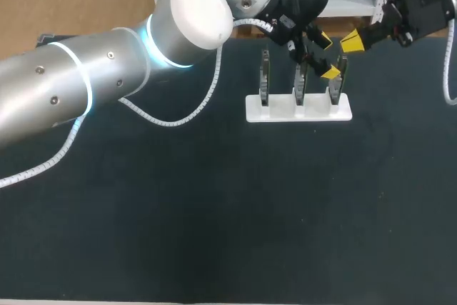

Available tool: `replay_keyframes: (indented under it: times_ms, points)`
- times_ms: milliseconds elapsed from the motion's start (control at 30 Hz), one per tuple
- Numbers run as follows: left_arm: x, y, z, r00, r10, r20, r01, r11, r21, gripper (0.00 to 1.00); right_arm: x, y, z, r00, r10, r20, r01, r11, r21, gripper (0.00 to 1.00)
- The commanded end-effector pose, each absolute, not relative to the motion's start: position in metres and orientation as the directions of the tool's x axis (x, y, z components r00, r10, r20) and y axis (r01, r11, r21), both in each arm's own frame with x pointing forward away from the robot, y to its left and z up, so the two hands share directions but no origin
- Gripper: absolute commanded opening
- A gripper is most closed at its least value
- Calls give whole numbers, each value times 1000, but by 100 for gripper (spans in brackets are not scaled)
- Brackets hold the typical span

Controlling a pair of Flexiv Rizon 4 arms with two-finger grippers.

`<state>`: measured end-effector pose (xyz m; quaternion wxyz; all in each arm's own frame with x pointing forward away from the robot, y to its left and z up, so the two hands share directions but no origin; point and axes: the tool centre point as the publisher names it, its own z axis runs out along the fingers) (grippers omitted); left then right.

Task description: Pick up the optical module with the left hand, and insert it into the network port with the right hand.

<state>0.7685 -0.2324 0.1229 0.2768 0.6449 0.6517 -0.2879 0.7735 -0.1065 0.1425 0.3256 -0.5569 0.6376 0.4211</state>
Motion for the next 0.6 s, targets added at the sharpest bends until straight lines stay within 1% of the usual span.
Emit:
replay_keyframes:
  times_ms: [33,600]
  points:
    - [770,-233,124,-17,686,-728,1000,2,-21,100,775,-107,134,-172,-433,-885,-984,26,178,0]
    - [770,-233,124,-17,686,-728,1000,2,-21,100,776,-108,135,-171,-429,-887,-984,30,175,0]
